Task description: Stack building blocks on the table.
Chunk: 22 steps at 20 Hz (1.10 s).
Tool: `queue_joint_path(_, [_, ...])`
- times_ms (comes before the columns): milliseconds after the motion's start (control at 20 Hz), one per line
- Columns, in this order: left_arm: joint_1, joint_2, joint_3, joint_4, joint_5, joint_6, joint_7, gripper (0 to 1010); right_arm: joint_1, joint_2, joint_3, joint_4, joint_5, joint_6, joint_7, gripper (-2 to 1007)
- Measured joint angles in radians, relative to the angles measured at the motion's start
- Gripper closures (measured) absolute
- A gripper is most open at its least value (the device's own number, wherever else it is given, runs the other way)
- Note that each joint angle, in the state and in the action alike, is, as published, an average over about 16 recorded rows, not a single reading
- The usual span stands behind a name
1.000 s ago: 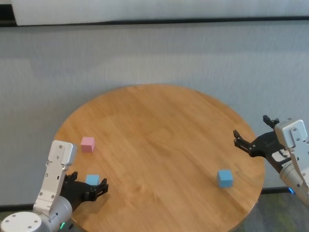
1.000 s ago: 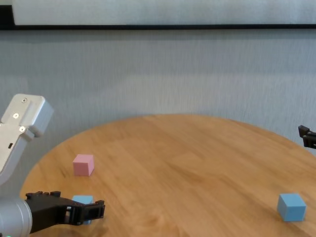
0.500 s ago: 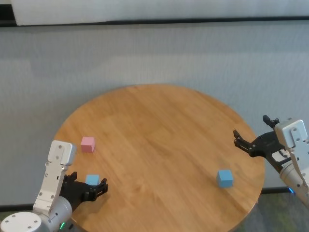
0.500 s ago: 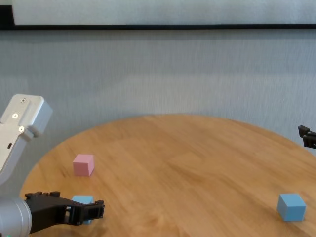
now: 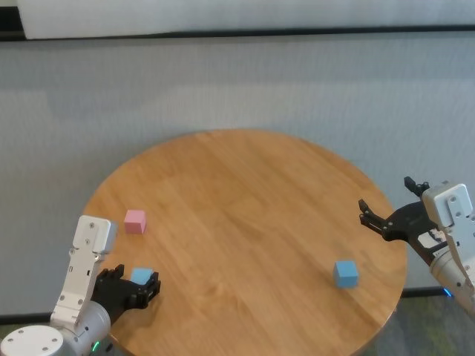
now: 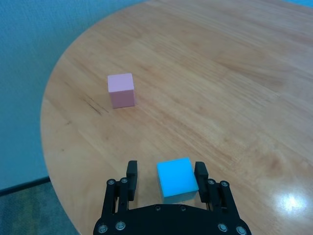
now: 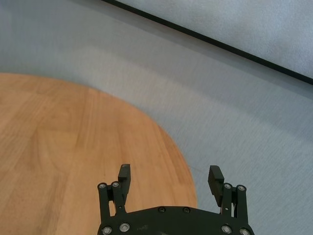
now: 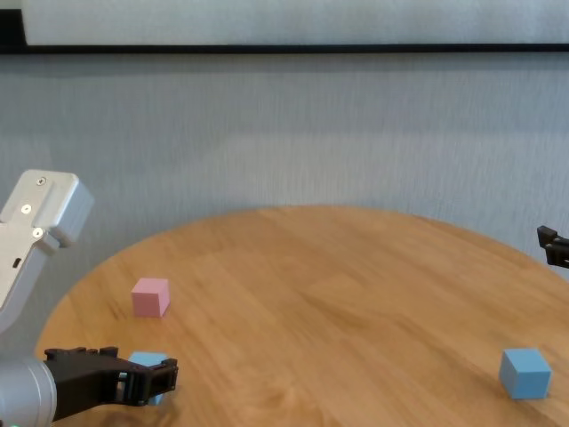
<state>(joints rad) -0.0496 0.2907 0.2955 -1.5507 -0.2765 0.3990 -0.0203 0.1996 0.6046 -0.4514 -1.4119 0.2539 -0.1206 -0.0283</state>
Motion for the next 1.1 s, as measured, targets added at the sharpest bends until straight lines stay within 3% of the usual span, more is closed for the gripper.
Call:
queue_joint_path(550, [0.001,0.0,-0.001,-0.001,-0.001,0.001,0.0,538,0.0,0.0,0.0,0.0,0.0,0.0,0.0,0])
queue_joint_path(1100, [-0.002,0.01,0.003,-0.014,0.015,-0.023,-0.032,608,0.0,0.0,0.0,0.0,0.0,0.0,0.0,0])
